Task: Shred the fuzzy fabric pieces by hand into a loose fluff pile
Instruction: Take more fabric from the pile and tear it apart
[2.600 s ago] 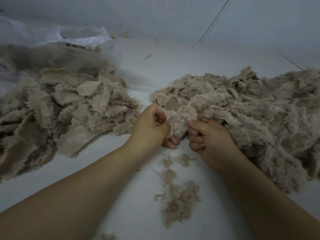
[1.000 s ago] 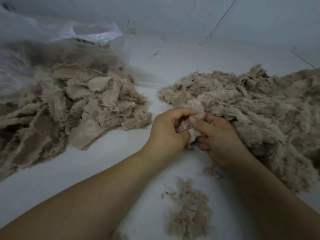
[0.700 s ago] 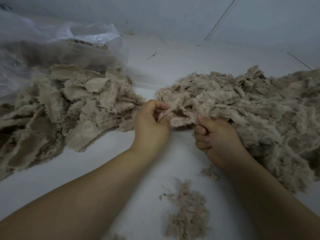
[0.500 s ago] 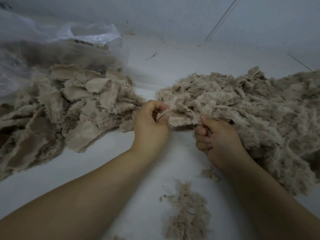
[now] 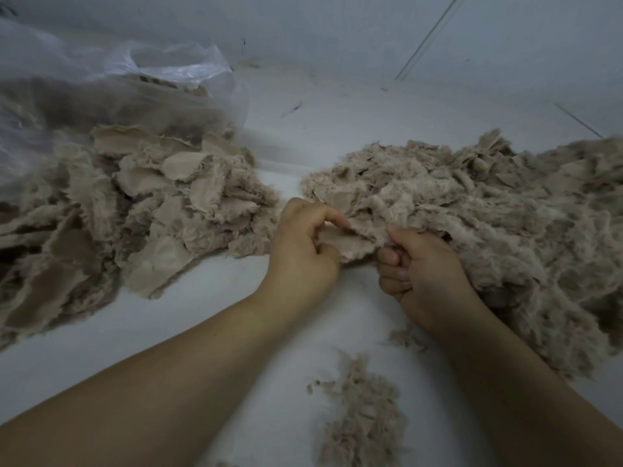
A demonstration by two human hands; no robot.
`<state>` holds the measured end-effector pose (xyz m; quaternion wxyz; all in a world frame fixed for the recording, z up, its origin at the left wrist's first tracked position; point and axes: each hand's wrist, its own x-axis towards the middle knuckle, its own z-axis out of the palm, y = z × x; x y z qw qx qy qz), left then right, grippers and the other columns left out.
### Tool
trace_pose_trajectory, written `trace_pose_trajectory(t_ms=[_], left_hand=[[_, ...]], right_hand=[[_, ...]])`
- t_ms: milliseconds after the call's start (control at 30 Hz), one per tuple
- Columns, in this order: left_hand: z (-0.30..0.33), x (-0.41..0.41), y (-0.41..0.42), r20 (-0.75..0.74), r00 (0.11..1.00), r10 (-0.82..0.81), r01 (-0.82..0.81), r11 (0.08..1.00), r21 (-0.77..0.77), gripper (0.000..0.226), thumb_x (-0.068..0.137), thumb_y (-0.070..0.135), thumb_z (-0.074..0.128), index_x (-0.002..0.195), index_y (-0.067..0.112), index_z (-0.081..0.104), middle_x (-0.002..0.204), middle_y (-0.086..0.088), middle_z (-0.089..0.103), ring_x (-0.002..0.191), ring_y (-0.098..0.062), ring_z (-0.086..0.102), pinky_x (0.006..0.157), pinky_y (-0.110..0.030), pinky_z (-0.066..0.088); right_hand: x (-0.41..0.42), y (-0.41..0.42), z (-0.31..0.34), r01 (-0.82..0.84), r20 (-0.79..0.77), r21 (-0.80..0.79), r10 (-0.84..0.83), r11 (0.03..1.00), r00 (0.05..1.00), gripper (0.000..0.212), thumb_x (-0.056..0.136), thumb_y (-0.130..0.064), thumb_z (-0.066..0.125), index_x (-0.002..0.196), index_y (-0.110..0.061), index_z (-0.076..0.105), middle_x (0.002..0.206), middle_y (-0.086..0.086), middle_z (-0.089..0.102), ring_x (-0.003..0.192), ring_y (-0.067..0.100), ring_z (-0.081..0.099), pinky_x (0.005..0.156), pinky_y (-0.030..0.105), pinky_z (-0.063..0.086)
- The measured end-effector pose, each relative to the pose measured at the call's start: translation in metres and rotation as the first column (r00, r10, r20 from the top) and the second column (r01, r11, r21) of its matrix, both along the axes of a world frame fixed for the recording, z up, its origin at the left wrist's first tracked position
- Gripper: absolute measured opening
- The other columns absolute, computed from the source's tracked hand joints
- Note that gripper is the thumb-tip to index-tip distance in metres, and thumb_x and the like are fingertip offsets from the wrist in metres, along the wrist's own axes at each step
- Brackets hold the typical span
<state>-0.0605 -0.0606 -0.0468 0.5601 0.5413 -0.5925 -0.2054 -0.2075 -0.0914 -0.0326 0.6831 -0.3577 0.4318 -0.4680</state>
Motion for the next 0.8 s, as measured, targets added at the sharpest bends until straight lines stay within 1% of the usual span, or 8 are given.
trace_pose_trajectory(t_ms=[100,200,300,400,467,567,633,800], left_hand=[[-0.0026,-0.0055,-0.0001,0.023,0.990,-0.139,0.136,0.986,0.099,0.035,0.079,-0.002,0.068,0.105,0.022,0.062,0.095,0.005,0.050,0.060,0.000,0.047,0.059,-0.011,0.035],[-0.0055,-0.0074,-0.0022,0.044,0.990,-0.134,0.127,0.982,0.138,0.033,0.076,0.026,0.081,0.095,0.023,0.055,0.084,0.006,0.054,0.060,-0.001,0.045,0.057,-0.014,0.035],[-0.0075,-0.0082,-0.0020,0.180,0.976,-0.119,0.104,0.990,0.090,0.038,0.072,0.030,0.083,0.083,0.021,0.047,0.077,0.008,0.049,0.062,-0.003,0.043,0.056,-0.017,0.032],[-0.0060,-0.0095,-0.0007,0.252,0.957,-0.146,0.137,0.989,0.055,0.030,0.076,0.034,0.076,0.097,0.021,0.059,0.091,0.011,0.055,0.078,-0.002,0.050,0.066,-0.022,0.042],[-0.0079,-0.0085,-0.0021,0.310,0.936,-0.167,0.153,0.986,0.068,0.034,0.080,0.031,0.072,0.111,0.020,0.064,0.103,0.008,0.062,0.090,-0.006,0.056,0.077,-0.028,0.049],[-0.0074,-0.0063,-0.0026,0.343,0.920,-0.189,0.170,0.982,0.084,0.004,0.086,0.009,0.065,0.087,0.006,0.066,0.075,-0.006,0.062,0.071,-0.017,0.056,0.064,-0.035,0.047],[-0.0070,-0.0041,-0.0038,0.349,0.926,-0.143,0.134,0.990,0.050,0.011,0.084,-0.002,0.059,0.076,-0.002,0.067,0.066,-0.012,0.060,0.066,-0.020,0.054,0.061,-0.035,0.042],[-0.0006,-0.0032,-0.0039,0.501,0.855,-0.130,0.117,0.991,0.057,0.027,0.080,0.001,0.046,0.077,-0.001,0.072,0.076,-0.018,0.066,0.076,-0.032,0.061,0.070,-0.041,0.044]], right_hand=[[-0.0006,-0.0003,-0.0005,-0.014,0.004,-0.009,0.014,1.000,1.000,0.032,0.102,-0.013,0.043,0.070,-0.013,0.040,0.045,-0.001,0.038,0.030,0.004,0.022,0.031,0.011,0.018],[-0.0012,0.0004,-0.0003,-0.007,0.015,-0.011,0.007,1.000,1.000,0.036,0.101,-0.012,0.043,0.065,-0.012,0.038,0.045,0.000,0.039,0.030,0.005,0.023,0.032,0.013,0.017],[-0.0015,0.0011,-0.0005,0.001,0.010,-0.017,-0.001,1.000,1.000,0.037,0.102,-0.014,0.044,0.065,-0.012,0.038,0.047,0.000,0.040,0.032,0.005,0.023,0.032,0.014,0.018],[-0.0012,0.0016,-0.0008,-0.021,0.006,-0.035,0.021,0.999,1.000,0.034,0.101,-0.015,0.045,0.068,-0.011,0.042,0.047,-0.001,0.040,0.032,0.004,0.023,0.031,0.014,0.019],[-0.0012,0.0029,-0.0005,-0.049,0.001,-0.055,0.049,0.997,0.999,0.032,0.101,-0.014,0.045,0.069,-0.010,0.047,0.047,-0.002,0.039,0.033,0.004,0.024,0.031,0.015,0.019],[-0.0021,0.0044,0.0001,-0.064,-0.007,-0.066,0.064,0.996,0.998,0.040,0.100,-0.013,0.047,0.060,-0.013,0.047,0.047,-0.002,0.039,0.034,0.004,0.023,0.032,0.014,0.019],[-0.0022,0.0044,0.0006,-0.055,-0.007,-0.050,0.054,0.997,0.999,0.039,0.101,-0.013,0.045,0.062,-0.015,0.039,0.047,-0.002,0.039,0.034,0.005,0.022,0.033,0.015,0.018],[-0.0020,0.0037,0.0017,-0.003,0.043,-0.014,0.004,1.000,0.999,0.035,0.103,-0.016,0.039,0.068,-0.014,0.039,0.047,-0.003,0.038,0.033,0.004,0.023,0.032,0.015,0.017]])
